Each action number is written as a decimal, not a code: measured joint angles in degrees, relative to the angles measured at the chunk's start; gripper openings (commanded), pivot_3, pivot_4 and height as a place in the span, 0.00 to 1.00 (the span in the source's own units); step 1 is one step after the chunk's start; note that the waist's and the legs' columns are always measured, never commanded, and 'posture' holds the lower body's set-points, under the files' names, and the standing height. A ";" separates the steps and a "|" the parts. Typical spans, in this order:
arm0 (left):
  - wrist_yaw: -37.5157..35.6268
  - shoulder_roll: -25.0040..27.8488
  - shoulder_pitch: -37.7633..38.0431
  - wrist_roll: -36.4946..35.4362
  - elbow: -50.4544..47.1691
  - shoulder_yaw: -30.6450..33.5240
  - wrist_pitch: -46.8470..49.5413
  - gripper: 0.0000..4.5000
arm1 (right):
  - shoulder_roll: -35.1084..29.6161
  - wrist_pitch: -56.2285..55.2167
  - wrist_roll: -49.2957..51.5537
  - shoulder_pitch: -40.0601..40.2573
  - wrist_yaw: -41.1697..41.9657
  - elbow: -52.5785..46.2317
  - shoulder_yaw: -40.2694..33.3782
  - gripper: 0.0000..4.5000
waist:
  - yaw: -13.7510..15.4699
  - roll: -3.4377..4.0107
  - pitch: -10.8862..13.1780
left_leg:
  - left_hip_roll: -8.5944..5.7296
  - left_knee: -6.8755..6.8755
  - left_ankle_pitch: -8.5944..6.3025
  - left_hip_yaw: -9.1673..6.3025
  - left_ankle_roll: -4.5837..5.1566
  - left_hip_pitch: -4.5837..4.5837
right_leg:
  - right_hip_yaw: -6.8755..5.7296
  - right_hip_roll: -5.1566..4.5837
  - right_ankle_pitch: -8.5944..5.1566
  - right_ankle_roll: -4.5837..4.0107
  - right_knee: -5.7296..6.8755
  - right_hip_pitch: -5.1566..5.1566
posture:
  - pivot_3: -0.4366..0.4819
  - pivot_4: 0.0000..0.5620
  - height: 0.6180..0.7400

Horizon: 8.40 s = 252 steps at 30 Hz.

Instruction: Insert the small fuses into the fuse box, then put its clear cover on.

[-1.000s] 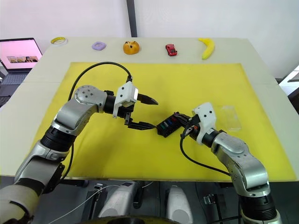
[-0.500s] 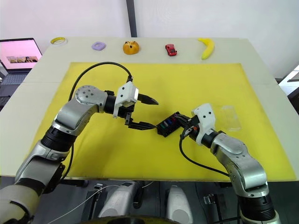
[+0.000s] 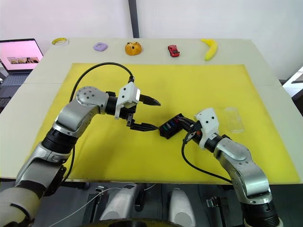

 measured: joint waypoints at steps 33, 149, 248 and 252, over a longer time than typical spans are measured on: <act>-0.30 0.36 0.00 -0.03 -1.76 0.06 2.56 0.99 | 0.33 5.13 1.85 -2.28 -0.52 -1.88 0.11 0.00 | -0.10 0.00 0.00 | 0.01 -0.01 -0.01 0.00 0.01 0.00 | 0.01 0.00 0.00 -0.01 0.02 -0.02 | 0.48 0.27 0.96; 1.01 -0.63 -0.03 0.56 -1.55 0.10 2.25 0.99 | 0.31 -4.48 -2.20 -3.45 6.39 8.22 0.10 0.00 | -0.21 0.00 -0.01 | 0.01 -0.15 -0.06 0.01 0.07 0.72 | 0.04 -0.02 -0.04 -0.04 -0.02 0.35 | 0.48 0.27 0.96; 1.13 -1.81 0.36 3.72 2.19 0.10 -1.97 1.00 | 2.43 8.71 1.56 -6.43 -0.12 0.05 2.49 0.00 | -0.08 0.02 0.01 | 0.02 -0.23 -0.07 0.01 0.06 0.61 | 0.04 -0.05 -0.07 -0.07 -0.04 0.18 | 0.48 0.27 0.96; 1.14 -1.87 0.36 3.72 2.22 0.10 -2.09 1.00 | 2.42 8.72 0.45 -6.66 -0.89 0.92 2.58 0.00 | -0.04 0.02 0.01 | 0.02 -0.23 -0.07 0.01 0.06 0.62 | 0.04 -0.05 -0.07 -0.07 -0.04 0.19 | 0.48 0.27 0.96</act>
